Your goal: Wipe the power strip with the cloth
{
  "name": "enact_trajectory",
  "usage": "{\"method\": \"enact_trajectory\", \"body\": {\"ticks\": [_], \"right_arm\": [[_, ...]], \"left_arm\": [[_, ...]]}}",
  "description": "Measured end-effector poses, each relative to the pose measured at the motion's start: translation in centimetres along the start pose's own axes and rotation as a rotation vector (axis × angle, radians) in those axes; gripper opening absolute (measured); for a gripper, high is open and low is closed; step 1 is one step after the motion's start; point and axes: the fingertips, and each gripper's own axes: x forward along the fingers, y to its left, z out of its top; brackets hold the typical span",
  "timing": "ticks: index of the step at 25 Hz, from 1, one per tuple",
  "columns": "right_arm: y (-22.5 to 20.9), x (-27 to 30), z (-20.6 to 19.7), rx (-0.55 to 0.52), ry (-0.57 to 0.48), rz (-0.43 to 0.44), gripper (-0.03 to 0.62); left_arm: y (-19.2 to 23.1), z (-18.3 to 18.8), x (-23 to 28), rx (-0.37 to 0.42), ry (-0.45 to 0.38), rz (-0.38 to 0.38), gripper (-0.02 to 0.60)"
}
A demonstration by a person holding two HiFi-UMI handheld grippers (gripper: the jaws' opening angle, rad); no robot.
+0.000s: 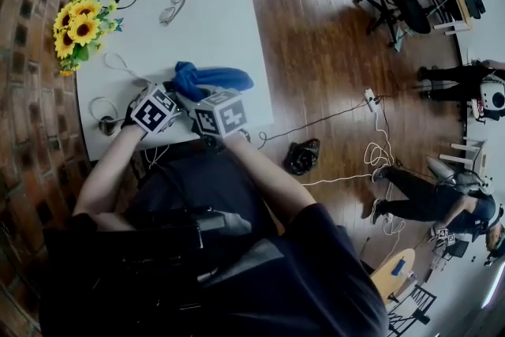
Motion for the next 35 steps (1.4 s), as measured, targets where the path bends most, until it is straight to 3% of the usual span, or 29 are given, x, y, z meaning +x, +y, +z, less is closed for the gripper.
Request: {"method": "enact_trajectory", "body": {"ticks": [4, 8, 12, 17, 20, 26, 32, 35], "right_arm": [[1.8, -1.3, 1.9, 0.034, -0.076, 0.083, 0.044], [3.1, -2.6, 4.3, 0.177, -0.148, 0.215, 0.051], [3.0, -2.4, 4.2, 0.310, -0.109, 0.332, 0.054], [0.8, -0.5, 1.3, 0.171, 0.029, 0.172, 0.055], [0.5, 0.2, 0.2, 0.181, 0.071, 0.159, 0.057], [-1.4, 0.3, 0.3, 0.078, 0.064, 0.030, 0.049], [-2.2, 0.2, 0.5, -0.196, 0.046, -0.120, 0.046], [-3.1, -0.4, 0.5, -0.240, 0.027, -0.164, 0.046]], "left_arm": [[0.0, 0.0, 0.0, 0.007, 0.001, -0.006, 0.178], [0.1, 0.1, 0.0, 0.022, 0.002, -0.013, 0.179], [0.0, 0.1, 0.0, 0.042, 0.007, -0.004, 0.183], [0.0, 0.1, 0.0, 0.049, 0.000, 0.000, 0.183], [0.2, -0.1, 0.1, 0.055, 0.001, 0.006, 0.183], [0.4, -0.3, 0.3, 0.061, 0.007, 0.008, 0.183], [0.6, 0.1, 0.3, 0.075, 0.001, 0.024, 0.181], [0.7, 0.0, 0.4, 0.086, -0.002, 0.027, 0.181]]}}
